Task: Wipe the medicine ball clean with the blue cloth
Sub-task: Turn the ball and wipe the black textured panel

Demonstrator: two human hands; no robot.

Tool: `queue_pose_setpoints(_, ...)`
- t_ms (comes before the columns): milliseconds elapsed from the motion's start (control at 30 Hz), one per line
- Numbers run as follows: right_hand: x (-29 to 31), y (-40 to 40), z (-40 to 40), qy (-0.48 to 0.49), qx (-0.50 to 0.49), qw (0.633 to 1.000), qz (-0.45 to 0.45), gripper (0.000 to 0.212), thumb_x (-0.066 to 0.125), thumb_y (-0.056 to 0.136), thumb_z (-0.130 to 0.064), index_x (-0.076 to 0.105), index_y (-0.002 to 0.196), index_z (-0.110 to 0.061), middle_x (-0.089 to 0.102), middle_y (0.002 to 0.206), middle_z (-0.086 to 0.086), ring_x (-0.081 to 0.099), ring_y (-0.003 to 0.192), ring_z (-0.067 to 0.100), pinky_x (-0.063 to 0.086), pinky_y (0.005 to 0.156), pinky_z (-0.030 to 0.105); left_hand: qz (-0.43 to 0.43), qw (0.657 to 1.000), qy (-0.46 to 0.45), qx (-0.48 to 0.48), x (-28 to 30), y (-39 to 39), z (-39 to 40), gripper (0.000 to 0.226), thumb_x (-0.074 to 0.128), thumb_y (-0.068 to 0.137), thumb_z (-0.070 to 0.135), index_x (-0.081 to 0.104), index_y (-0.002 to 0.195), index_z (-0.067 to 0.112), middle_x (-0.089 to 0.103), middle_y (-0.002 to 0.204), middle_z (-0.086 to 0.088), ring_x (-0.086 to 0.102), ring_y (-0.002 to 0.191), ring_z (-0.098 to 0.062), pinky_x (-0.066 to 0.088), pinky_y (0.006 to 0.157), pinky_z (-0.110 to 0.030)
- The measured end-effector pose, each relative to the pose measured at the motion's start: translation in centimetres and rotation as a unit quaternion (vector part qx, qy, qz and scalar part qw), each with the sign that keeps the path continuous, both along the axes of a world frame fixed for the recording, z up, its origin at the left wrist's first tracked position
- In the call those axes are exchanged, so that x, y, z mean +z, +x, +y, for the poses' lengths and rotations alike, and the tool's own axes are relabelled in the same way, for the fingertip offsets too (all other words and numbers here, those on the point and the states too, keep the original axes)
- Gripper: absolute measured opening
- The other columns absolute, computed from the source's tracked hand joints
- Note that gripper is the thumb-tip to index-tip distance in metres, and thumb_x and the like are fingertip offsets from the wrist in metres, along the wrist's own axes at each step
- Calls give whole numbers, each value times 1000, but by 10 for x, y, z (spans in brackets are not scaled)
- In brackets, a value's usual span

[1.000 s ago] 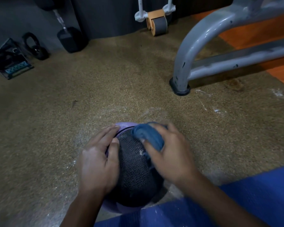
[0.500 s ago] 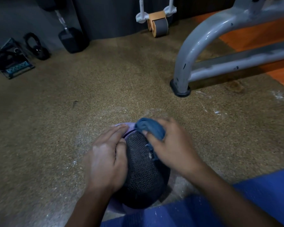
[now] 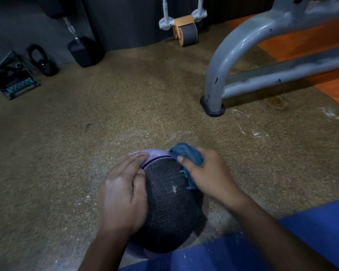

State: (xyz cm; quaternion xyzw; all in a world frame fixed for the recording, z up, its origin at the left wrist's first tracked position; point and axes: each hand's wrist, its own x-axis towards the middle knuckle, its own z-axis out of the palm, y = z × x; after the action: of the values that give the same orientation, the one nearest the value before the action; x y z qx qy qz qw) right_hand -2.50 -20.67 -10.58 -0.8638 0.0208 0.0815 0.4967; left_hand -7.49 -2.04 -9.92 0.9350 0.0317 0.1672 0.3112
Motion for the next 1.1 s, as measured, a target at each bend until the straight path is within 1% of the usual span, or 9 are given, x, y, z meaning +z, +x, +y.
queue_pose_setpoints(133, -3, -17, -2, 9, -31, 999, -22, 19, 67, 83, -48, 70, 96, -35, 63, 87, -6, 64, 81, 15, 54, 81, 41, 2, 1000, 8, 3, 1, -1, -2, 52, 33, 86, 36, 71, 119, 23, 66, 127, 10, 56, 124, -10, 42, 107, -36)
queue_pose_setpoints(233, 25, -42, 16, -35, 60, 991, -112, 38, 63, 85, -51, 61, 121, -41, 49, 108, -10, 60, 97, 12, 49, 90, 33, 4, 1000, 1, 1, 2, 1, -2, 54, 32, 84, 35, 72, 119, 19, 67, 127, 7, 57, 123, -11, 42, 107, -36)
queue_pose_setpoints(333, 29, -39, 25, -58, 85, 985, -140, 41, 60, 87, -52, 58, 126, -41, 46, 110, -9, 60, 97, 13, 51, 88, 35, -1, 1000, -14, 11, 1, 2, 3, 54, 33, 85, 36, 71, 118, 20, 67, 126, 6, 57, 122, -11, 40, 106, -28)
queue_pose_setpoints(467, -1, -11, 5, 21, -28, 999, -27, 22, 63, 82, -53, 70, 98, -39, 65, 87, -7, 67, 85, 17, 55, 82, 43, 14, 999, -26, 31, 2, 5, 4, 54, 32, 84, 41, 71, 118, 26, 66, 128, 8, 57, 122, -11, 36, 103, -21)
queue_pose_setpoints(567, -19, -14, -3, 63, -52, 996, 26, 39, 55, 70, -67, 66, 97, -41, 72, 84, -2, 70, 78, 17, 57, 79, 47, 27, 999, -9, 45, 8, 10, 0, 48, 36, 86, 35, 72, 117, 28, 66, 128, 11, 58, 119, -10, 34, 95, -15)
queue_pose_setpoints(733, 4, -41, 9, 48, -2, 996, -77, 25, 67, 84, -50, 66, 109, -46, 49, 103, -18, 57, 92, -2, 45, 85, 22, 38, 999, -15, 34, 10, 18, 1, 44, 40, 85, 31, 72, 115, 30, 67, 125, 12, 59, 117, -9, 36, 96, -18)
queue_pose_setpoints(867, 7, -13, 18, 6, 19, 996, -88, 17, 62, 83, -55, 66, 93, -40, 55, 92, -8, 59, 84, 11, 50, 78, 34, 35, 998, -39, 23, 9, 16, 5, 46, 38, 86, 41, 70, 117, 33, 66, 126, 15, 57, 121, -8, 40, 105, -31)
queue_pose_setpoints(967, -19, 9, 8, 96, -65, 993, 1, 31, 61, 77, -57, 68, 82, -27, 70, 79, 3, 69, 76, 24, 56, 77, 50, 48, 997, -45, 47, 12, 17, 4, 46, 42, 84, 55, 70, 116, 36, 66, 124, 17, 59, 118, -8, 41, 104, -30)
queue_pose_setpoints(1100, -38, -8, -5, 192, -79, 975, 84, 12, 64, 95, -28, 74, 88, -30, 76, 88, -1, 72, 83, 17, 56, 87, 51, 70, 994, -33, 72, 14, 24, 5, 43, 55, 79, 61, 72, 112, 39, 68, 122, 16, 61, 116, -10, 41, 96, -25)
